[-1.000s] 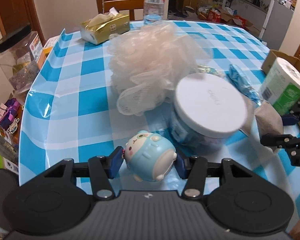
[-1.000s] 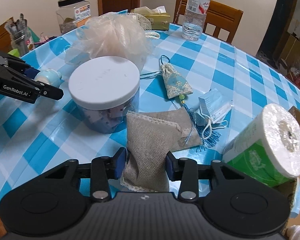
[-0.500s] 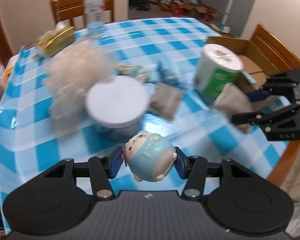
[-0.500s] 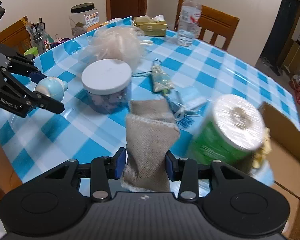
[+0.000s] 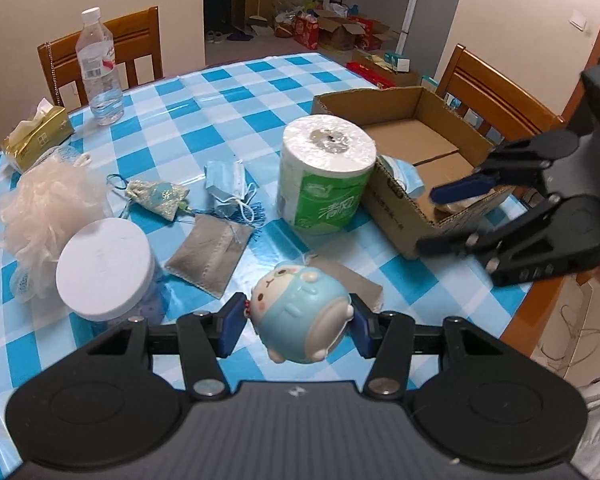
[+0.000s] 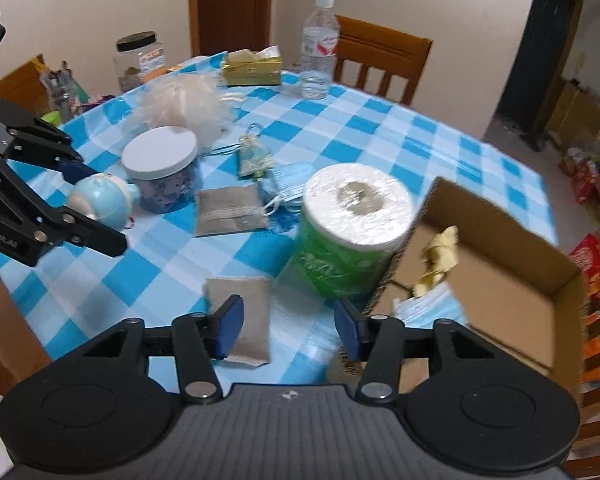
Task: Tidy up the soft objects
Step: 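Carry the pouch into the box and open the right gripper while the left carries the toy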
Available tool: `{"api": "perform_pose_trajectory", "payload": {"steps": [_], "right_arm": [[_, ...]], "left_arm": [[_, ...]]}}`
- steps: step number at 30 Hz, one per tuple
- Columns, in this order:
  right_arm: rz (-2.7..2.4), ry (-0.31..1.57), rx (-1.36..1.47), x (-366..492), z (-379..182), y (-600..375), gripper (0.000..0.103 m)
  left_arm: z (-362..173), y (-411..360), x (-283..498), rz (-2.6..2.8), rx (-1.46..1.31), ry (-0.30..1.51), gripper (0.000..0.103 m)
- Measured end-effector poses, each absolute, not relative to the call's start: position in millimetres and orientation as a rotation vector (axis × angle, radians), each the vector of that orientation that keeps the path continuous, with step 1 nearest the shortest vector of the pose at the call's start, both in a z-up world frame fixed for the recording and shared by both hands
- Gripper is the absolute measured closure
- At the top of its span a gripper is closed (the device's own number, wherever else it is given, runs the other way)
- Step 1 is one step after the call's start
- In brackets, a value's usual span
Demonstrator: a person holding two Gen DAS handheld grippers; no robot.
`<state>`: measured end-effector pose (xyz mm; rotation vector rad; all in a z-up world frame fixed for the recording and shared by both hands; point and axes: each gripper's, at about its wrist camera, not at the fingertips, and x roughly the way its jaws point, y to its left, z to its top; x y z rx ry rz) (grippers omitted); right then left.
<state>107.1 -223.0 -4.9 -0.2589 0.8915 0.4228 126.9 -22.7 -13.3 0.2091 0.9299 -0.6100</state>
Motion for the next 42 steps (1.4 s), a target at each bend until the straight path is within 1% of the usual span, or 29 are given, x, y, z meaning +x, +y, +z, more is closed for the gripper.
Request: {"api": "perform_pose_trajectory", "payload": {"steps": [7,9,12,19,22,24,26,29,33,35,42], "right_arm": [[0.507,0.933,-0.229,116.3,-34.8,-196.9,0.028],[0.518,0.94,-0.22,121.1,-43.4,-187.4,0.019],[0.518,0.95,-0.214,129.7,-58.0,-174.1,0.019],[0.446,1.054,-0.216,146.6,-96.8,-161.8,0.02],[0.435,1.072,-0.211,150.4,-100.7,-159.6,0.025],[0.424,1.084,-0.206,153.3,-101.9,-158.8,0.033],[0.41,1.1,-0.197,157.3,-103.3,-159.4,0.037],[0.397,1.094,-0.214,157.0,-103.0,-158.8,0.053],[0.4,1.083,-0.226,154.5,-98.2,-158.7,0.068],[0.402,1.079,-0.226,153.1,-93.8,-159.3,0.071],[0.435,1.021,-0.21,139.5,-55.5,-171.5,0.072]], "left_arm": [[-14.6,-15.1,122.7,-0.554,0.204,0.944,0.05],[-15.3,-9.4,122.3,-0.542,0.196,0.951,0.051],[-16.3,-1.5,122.8,-0.534,0.19,0.956,0.051],[-19.1,15.3,126.9,-0.522,0.179,0.961,0.051],[-21.0,21.5,129.5,-0.52,0.175,0.968,0.051],[-21.9,24.3,130.3,-0.521,0.177,0.97,0.051],[-22.2,26.1,131.8,-0.525,0.178,0.972,0.051],[-22.1,26.5,134.0,-0.533,0.182,0.971,0.05],[-22.5,24.1,136.1,-0.546,0.194,0.971,0.051],[-21.5,22.3,137.1,-0.554,0.197,0.969,0.051],[-17.9,11.4,140.5,-0.582,0.213,0.959,0.05]]}}
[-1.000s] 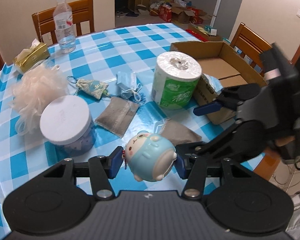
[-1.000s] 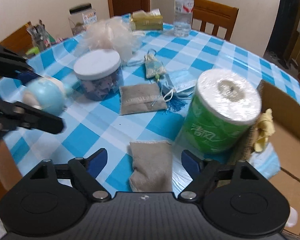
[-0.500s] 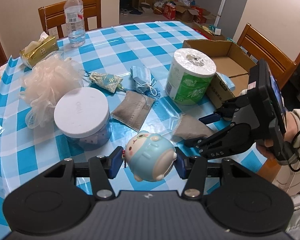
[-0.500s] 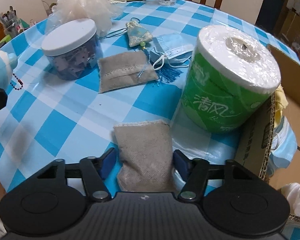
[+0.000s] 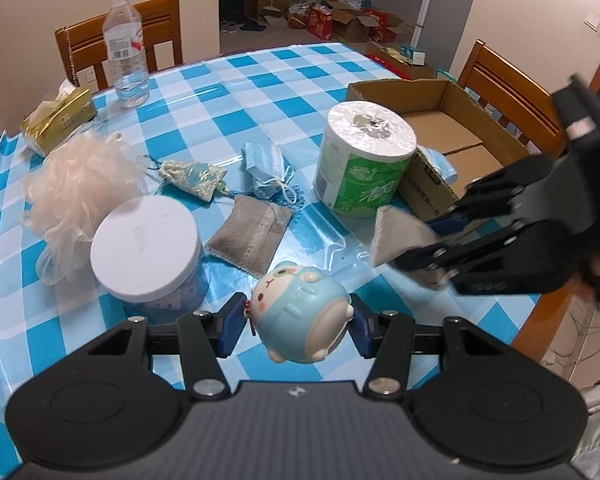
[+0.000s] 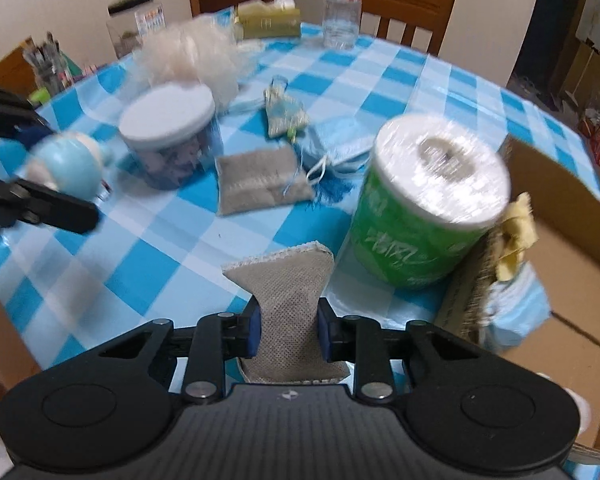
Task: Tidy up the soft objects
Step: 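Carry the pouch into the box and open the right gripper while the left carries the toy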
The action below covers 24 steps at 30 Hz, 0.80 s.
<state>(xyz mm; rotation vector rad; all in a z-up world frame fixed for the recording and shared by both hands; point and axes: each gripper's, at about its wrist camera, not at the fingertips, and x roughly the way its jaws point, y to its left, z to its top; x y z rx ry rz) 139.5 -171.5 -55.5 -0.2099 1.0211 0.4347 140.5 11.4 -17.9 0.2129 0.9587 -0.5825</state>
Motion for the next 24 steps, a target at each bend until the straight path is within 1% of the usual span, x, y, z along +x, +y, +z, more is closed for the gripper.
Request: {"api": "perform_pose_trajectory", "payload": {"steps": [6,10,21,22,23,24], "right_arm": [[0.426,0.955,-0.201,130.3,-10.8,-195.7,0.072],[0.371,0.93,-0.203,132.6,4.1,-221.3,0.072],[0.218,0.903,-0.234,153.5,5.1,-295.8,0.07],[0.209,0.903,-0.236,156.4,2.4,-301.2,0.069],[0.206,0.903,-0.239,158.8,-0.2,-305.4,0.062],[0.206,0.906,-0.241,160.7,-3.4,-309.7,0.046]], "left_arm": [[-14.8,-3.0,142.5,-0.611,0.219,0.939,0.05],[-12.7,-15.6,142.4,-0.63,0.223,0.923,0.05],[-12.0,-53.6,142.0,-0.627,0.218,0.907,0.05],[-11.6,-57.8,141.8,-0.624,0.218,0.905,0.05],[-10.8,-61.4,141.7,-0.622,0.219,0.903,0.05],[-9.9,-66.2,142.0,-0.62,0.219,0.902,0.05]]}}
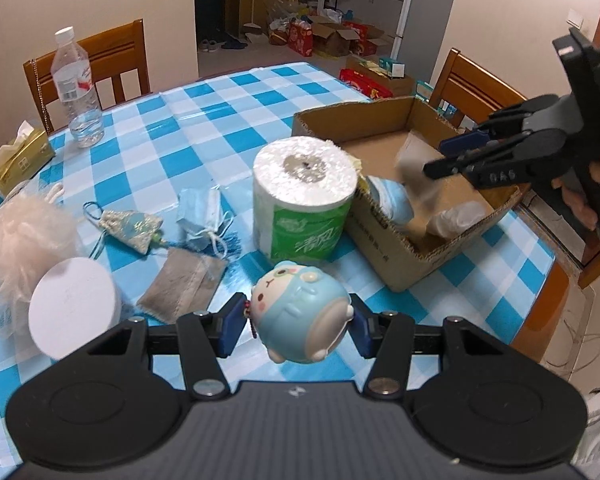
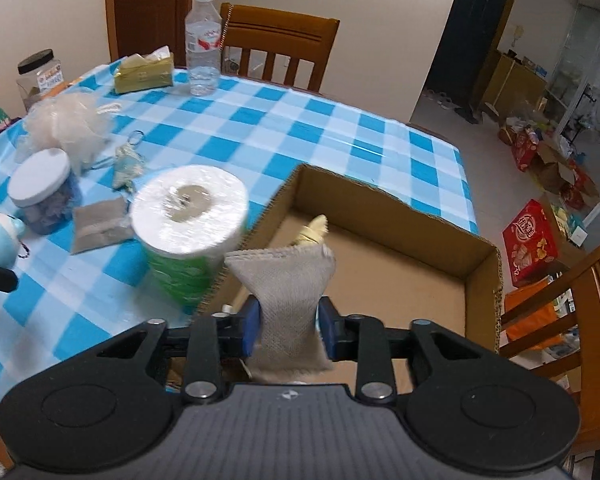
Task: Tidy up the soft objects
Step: 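Carry the pouch into the box and open the right gripper while the left carries the toy, then open the left gripper to drop the blue toy into the box, then move both grippers back over the table toward the bath puff and sachet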
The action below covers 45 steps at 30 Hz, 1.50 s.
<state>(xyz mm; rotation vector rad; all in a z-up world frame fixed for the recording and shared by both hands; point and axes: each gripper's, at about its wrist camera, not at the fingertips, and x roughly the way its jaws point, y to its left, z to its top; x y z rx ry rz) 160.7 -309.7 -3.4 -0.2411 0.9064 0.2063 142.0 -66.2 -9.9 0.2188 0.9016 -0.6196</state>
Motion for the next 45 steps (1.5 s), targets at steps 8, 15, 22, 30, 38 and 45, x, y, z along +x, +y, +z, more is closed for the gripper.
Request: {"api": "perform_pose_trajectory", "payload": {"steps": [8,15,22,30,38,45], "right_arm": [[0.257,0.879,-0.162,151.4,-13.7,-331.3,0.0],[0.279,0.902,-0.09,129.0,-18.4,-349.5,0.0],[0.217,0.899,-0.1,100.1,-21.2,-371.3,0.0],[0.153,0.919,-0.085,71.9,-26.8,-397.5,0.0],[0.088,0.904,-0.038,57.8,-23.3,-414.9,0.0],[0.069,0.889,-0.041,63.9,-20.3,-409.3,0.0]], "left_arm": [[2.6,-107.7,146.4,-0.632,0.242,0.861,0.05],[7.8,-165.4,156.7,-0.711,0.268,0.82,0.05],[-2.1,-228.2,169.3,-0.815,0.28,0.801,0.05],[-15.6,-297.9,175.7,-0.925,0.287,0.79,0.043],[-19.2,-301.3,167.7,-0.862,0.289,0.761,0.002],[-9.3,-261.2,154.9,-0.72,0.312,0.723,0.002]]}}
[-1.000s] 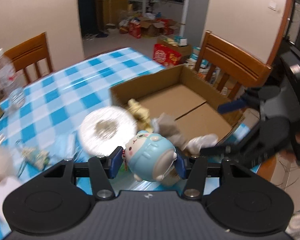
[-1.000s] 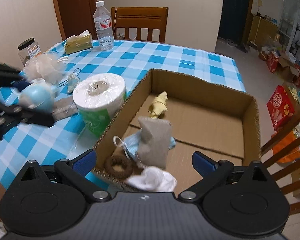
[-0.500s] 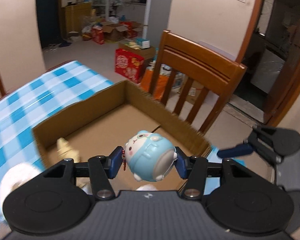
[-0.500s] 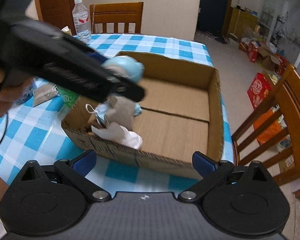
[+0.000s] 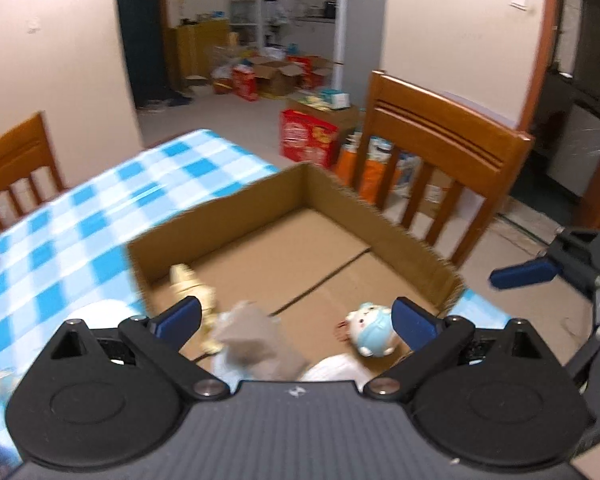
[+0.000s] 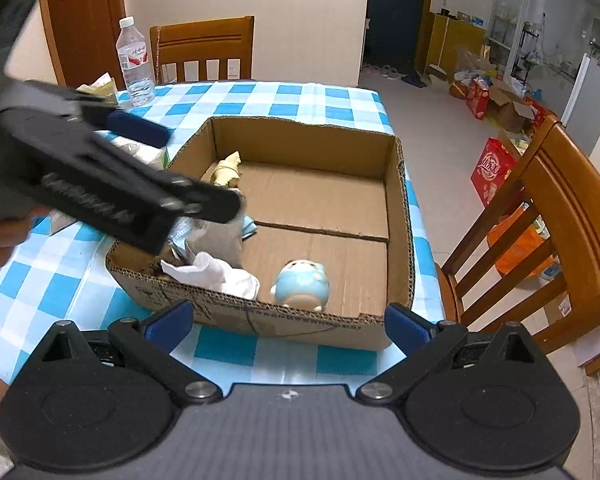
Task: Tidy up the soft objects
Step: 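Move both grippers back over the table toward the bath puff and sachet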
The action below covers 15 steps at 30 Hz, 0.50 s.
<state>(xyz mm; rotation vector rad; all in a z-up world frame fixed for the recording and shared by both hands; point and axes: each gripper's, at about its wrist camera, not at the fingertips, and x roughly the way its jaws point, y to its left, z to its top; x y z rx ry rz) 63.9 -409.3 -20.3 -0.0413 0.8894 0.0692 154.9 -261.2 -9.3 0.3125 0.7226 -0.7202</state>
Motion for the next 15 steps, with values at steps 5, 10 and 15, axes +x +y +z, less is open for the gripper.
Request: {"api": "perform_pose_trajectory", "payload": {"steps": [5,10,15], "right_arm": [[0.068,0.873,-0.049,70.9,-15.0,-396.5,0.0],[0.091,0.856,-0.05,79.0,-6.6,-373.5,0.0],[0.123,0.848,-0.06,84.9,-0.9,-340.2,0.0]], "left_arm": [[-2.3,-225.5,146.8,-0.629,0.297,0.7,0.001],[-1.7,-183.1,142.9,-0.553,0.249,0.723,0.001],[-5.4,-133.9,141.5,-0.487,0.201,0.749,0.001]]}}
